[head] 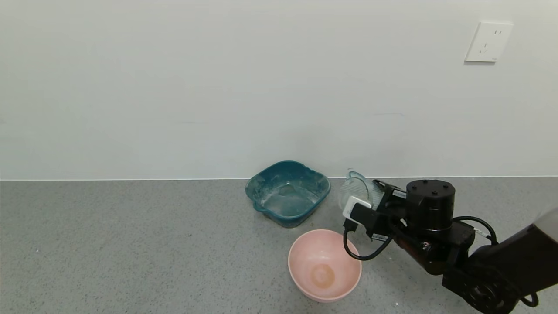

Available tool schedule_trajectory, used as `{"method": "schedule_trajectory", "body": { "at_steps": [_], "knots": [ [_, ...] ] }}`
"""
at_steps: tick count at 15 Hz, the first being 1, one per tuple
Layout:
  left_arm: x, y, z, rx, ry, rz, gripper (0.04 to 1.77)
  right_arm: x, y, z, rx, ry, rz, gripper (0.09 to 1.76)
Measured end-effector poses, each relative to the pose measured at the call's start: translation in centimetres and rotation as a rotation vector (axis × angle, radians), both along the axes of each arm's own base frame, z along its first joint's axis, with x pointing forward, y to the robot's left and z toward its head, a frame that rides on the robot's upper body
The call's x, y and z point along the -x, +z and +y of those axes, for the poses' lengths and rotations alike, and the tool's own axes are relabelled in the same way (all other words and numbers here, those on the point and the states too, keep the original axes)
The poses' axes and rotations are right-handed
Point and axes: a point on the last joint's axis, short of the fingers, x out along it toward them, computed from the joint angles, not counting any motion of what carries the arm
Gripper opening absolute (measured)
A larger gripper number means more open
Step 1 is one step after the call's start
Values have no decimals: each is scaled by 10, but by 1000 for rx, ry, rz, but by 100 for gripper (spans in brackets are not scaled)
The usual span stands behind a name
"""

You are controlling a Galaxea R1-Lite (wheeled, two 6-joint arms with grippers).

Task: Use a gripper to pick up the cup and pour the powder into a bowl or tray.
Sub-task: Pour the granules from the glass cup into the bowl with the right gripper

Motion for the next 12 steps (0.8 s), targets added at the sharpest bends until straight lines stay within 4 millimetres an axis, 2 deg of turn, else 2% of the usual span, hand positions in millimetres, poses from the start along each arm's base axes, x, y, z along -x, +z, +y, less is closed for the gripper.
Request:
{"method": "schedule_trajectory", "body": {
  "at_steps": [5, 12],
  "knots": [
    [0, 0, 0, 0, 0, 0, 176, 11, 1, 14, 120, 40, -29, 134],
    [0, 0, 0, 0, 0, 0, 176, 18, -2, 13, 298, 89, -47, 134]
  ]
}}
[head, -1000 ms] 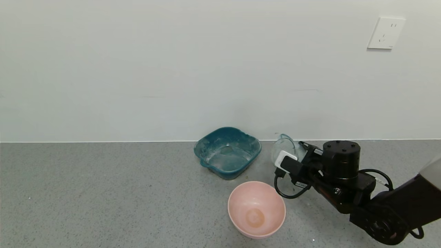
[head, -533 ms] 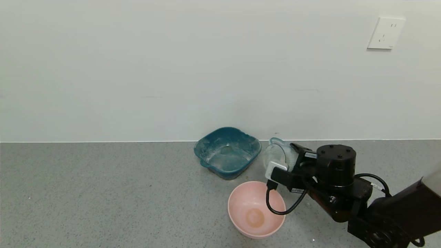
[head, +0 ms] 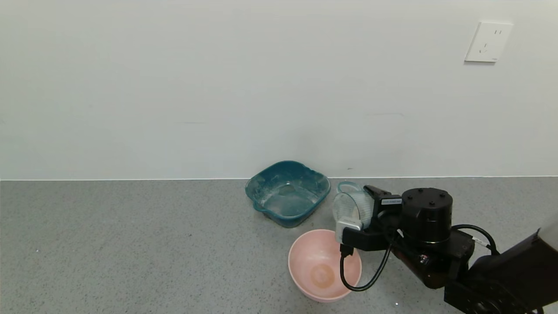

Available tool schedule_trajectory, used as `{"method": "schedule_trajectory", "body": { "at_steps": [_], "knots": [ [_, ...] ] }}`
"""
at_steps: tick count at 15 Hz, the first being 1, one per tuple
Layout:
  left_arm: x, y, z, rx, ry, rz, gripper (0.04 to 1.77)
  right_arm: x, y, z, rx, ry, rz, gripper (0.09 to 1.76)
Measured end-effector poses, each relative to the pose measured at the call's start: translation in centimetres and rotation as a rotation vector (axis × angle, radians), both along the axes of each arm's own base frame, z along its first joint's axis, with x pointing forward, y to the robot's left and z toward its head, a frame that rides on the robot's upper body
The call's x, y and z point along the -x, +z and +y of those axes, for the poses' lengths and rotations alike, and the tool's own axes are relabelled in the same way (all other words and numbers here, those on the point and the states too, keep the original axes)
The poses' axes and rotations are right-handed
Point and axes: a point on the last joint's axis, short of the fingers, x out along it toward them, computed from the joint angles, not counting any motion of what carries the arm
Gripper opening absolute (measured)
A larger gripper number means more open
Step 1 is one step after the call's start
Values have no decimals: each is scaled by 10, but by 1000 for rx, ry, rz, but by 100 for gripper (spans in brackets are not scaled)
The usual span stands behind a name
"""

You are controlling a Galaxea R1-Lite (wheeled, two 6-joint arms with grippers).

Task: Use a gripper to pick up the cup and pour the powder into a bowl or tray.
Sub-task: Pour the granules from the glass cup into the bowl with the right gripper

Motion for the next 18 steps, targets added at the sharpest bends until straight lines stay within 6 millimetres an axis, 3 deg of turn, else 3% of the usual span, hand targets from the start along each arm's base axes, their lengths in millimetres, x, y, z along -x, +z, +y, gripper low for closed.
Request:
{"method": "schedule_trajectory", "body": {
  "at_steps": [18],
  "knots": [
    [0, 0, 0, 0, 0, 0, 176, 13, 0, 14, 293, 81, -61, 134]
  ]
}}
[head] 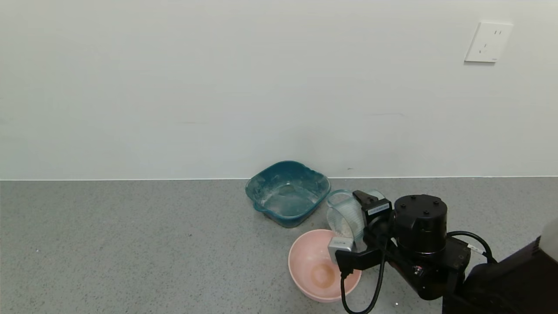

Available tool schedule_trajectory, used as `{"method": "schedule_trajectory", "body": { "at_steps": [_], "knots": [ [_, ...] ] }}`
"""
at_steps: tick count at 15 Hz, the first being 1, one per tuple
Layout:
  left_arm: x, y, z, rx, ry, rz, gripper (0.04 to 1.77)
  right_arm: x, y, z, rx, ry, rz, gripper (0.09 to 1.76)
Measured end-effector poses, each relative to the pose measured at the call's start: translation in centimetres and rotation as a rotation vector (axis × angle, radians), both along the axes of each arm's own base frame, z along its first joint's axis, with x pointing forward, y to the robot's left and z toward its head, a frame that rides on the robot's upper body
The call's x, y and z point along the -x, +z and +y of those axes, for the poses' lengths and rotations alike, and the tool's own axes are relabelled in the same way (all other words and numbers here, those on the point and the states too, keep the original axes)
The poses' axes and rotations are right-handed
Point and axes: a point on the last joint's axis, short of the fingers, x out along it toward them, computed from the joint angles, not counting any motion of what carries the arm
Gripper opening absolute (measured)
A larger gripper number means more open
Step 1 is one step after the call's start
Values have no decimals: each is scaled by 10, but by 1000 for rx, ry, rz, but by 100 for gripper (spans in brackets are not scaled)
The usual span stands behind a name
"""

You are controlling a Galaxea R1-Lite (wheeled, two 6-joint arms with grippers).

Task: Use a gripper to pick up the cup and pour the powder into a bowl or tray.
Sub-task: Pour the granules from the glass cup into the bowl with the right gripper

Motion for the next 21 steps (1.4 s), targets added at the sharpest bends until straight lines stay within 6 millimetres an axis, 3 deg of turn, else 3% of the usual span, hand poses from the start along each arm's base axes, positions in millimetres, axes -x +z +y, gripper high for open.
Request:
{"method": "schedule_trajectory", "body": {
  "at_steps": [21],
  "knots": [
    [0, 0, 0, 0, 0, 0, 176, 11, 0, 9, 199, 86, -39, 134]
  ]
}}
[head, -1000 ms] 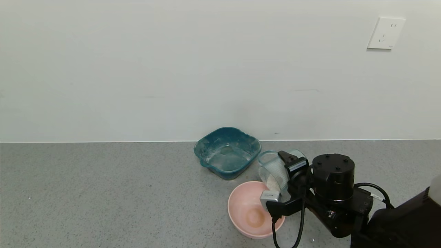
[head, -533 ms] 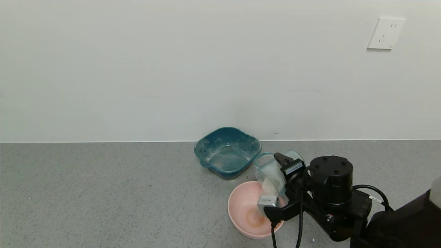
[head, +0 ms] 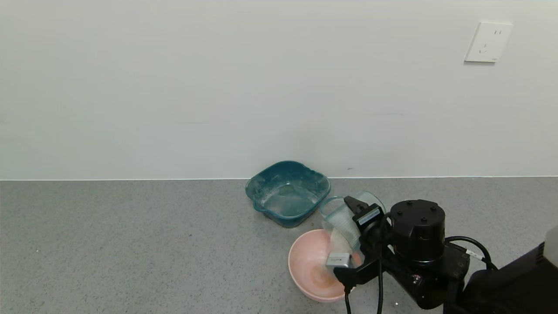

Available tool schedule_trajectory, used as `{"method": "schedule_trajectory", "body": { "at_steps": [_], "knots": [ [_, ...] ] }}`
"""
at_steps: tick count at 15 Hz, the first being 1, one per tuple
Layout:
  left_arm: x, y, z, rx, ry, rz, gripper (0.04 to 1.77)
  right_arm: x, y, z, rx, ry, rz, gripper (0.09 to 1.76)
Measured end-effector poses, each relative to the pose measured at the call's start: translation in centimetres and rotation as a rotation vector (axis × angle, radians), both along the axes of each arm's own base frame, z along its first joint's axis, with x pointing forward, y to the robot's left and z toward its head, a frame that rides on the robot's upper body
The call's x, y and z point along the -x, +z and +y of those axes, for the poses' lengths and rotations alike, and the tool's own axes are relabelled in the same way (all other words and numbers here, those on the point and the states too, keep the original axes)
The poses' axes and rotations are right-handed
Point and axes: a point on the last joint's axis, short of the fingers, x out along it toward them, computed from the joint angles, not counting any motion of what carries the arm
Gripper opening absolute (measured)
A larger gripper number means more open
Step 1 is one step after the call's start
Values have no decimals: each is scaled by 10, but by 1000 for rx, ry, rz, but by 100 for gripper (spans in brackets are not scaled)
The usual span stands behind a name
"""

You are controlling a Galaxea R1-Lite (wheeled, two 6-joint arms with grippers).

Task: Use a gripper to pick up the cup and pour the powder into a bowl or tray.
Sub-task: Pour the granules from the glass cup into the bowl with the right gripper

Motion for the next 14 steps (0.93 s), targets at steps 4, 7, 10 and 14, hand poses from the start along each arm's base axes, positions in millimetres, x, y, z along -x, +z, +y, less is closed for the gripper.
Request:
{"method": "schedule_trajectory", "body": {
  "at_steps": [4, 7, 10, 14],
  "knots": [
    [0, 0, 0, -8, -1, 4, 176, 1, -1, 0, 10, 4, 0, 134],
    [0, 0, 0, -7, 0, 3, 176, 1, -2, 0, 17, 5, 4, 134],
    [0, 0, 0, -5, 0, 3, 176, 2, -3, 0, 25, 8, 6, 134],
    [0, 0, 0, -4, 0, 2, 176, 3, -4, 0, 32, 10, 8, 134]
  ]
}}
